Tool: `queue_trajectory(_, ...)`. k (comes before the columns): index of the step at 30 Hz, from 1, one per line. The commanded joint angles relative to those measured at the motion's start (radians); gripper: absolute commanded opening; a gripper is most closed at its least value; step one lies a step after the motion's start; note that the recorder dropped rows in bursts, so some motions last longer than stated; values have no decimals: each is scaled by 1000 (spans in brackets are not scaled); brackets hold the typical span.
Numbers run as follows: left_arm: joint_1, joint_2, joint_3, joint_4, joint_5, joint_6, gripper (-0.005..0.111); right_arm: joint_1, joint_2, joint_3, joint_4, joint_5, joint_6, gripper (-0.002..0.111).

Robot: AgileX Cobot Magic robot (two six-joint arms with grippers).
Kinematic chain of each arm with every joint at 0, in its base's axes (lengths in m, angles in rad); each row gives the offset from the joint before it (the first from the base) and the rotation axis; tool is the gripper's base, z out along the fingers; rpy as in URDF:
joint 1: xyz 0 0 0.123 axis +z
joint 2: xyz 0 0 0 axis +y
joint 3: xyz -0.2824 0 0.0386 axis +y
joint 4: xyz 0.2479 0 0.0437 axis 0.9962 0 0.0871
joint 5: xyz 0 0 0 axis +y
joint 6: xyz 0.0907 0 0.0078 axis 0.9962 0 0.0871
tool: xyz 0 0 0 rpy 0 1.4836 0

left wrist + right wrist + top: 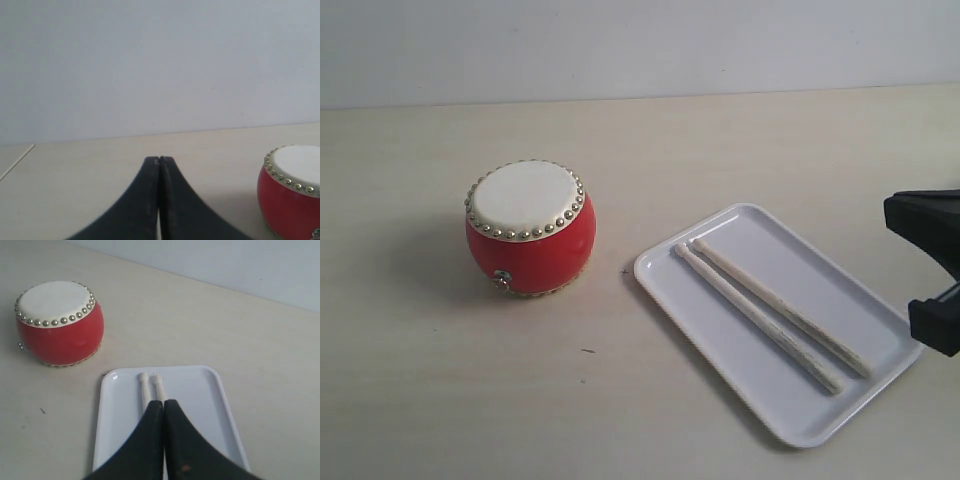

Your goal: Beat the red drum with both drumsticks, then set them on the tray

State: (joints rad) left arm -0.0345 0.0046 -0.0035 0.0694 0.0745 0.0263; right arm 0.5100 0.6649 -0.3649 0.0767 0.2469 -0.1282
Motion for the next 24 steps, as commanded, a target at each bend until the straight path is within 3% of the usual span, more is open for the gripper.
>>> queue_trajectory(1,1,-5,3,5,-9,-7,0,-30,-89,1,-2,-8,1,0)
queue_trajectory(12,1,-5,3,5,-9,-6,0,-371,-518,1,-28,-20,-7,0)
queue_trajectory(19,1,-5,3,5,-9,-6,0,-459,-576,214,-77,-211,7,0)
queue_trajectory(24,1,-5,3,5,-9,-6,0,-487,-643,328,-77,-215,86,0)
